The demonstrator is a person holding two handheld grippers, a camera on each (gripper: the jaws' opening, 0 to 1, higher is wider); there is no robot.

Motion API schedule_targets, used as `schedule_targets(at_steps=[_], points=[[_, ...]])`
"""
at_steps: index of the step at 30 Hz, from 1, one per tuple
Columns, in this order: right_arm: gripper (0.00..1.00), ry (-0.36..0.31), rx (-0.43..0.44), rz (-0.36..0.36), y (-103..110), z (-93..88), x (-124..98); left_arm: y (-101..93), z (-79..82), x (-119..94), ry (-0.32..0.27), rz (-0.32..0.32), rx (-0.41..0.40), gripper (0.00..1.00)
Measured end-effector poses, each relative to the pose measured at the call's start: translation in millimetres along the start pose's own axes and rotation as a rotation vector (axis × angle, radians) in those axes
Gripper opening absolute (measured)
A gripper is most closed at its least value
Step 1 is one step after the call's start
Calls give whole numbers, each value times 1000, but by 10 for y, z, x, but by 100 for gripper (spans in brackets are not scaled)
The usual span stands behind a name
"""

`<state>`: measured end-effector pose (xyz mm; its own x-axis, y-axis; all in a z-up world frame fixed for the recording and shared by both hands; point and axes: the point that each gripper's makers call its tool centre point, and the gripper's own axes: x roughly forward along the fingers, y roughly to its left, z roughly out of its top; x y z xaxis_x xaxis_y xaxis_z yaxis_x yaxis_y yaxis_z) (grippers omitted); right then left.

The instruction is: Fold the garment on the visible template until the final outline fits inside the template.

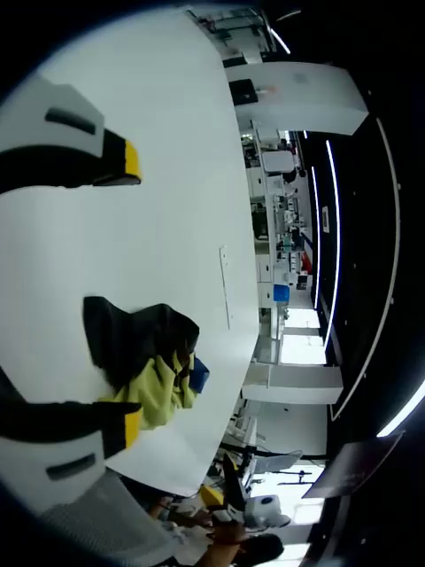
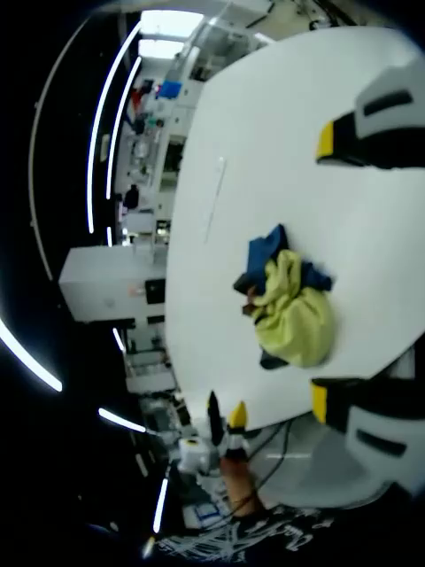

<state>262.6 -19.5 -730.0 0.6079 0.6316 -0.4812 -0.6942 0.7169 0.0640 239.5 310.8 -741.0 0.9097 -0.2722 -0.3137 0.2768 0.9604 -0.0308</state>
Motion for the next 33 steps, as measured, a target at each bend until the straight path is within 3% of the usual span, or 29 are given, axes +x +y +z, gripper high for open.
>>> schedule_targets(at_steps=[33], points=[[99,-16,-9,28,69,50,-8,-23,12,-9,-5,-6,34,99]])
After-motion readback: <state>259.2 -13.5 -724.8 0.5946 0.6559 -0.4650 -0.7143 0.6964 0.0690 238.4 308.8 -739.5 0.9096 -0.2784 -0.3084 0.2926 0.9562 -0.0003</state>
